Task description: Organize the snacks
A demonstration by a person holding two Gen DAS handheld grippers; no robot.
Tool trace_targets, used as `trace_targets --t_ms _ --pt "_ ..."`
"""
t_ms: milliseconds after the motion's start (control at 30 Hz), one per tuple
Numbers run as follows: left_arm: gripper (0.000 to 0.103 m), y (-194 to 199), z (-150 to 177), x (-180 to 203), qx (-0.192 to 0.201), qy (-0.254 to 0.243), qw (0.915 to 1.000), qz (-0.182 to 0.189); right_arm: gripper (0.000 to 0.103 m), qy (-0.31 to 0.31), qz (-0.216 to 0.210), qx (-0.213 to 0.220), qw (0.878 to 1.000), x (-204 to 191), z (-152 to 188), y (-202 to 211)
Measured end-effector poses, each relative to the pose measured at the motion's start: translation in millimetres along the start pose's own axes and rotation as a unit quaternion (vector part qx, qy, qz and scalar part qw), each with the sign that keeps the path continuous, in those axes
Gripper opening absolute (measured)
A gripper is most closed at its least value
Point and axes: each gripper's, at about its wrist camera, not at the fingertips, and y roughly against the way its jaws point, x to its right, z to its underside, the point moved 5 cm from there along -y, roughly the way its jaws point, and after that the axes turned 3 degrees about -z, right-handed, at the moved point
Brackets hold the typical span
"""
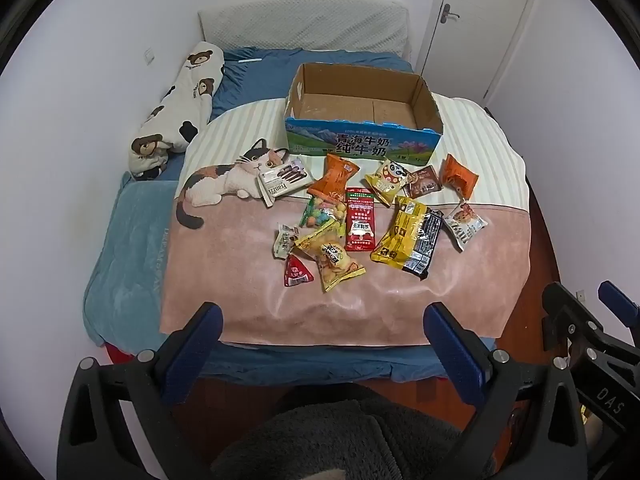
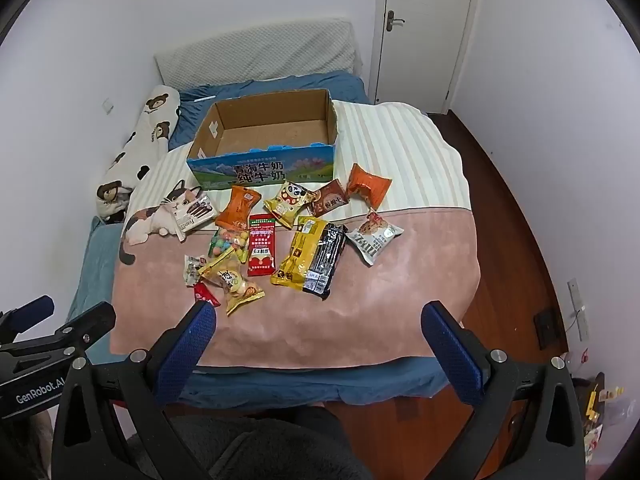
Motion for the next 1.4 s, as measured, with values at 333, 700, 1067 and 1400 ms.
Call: trace_targets --t_ms 333,700,1067,1400 --pt "0.103 2.4 0.6 0.2 0.006 -0.002 1.0000 -0.007 0.103 -0.003 -0.008 -0.005 1.000 -0.3 -1.2 -2.2" --pt "0.103 2.9 -3.6 -3.2 0.007 -0.004 0.9999 -0.008 0.103 -0.003 -0.004 0.001 1.000 1.6 -3.9 -2.5" --pt "0.103 2.2 -9.7 2.2 0.007 -0.006 0.9999 -0.011 0.103 -0.003 -0.005 0.000 1.000 1.0 -5.2 -2.3" --pt "0.103 2.2 -12.3 6.4 0.009 -0.007 0.9999 -0.012 0.103 -0.003 -0.003 0.002 1.000 1.6 -7.5 -2.6"
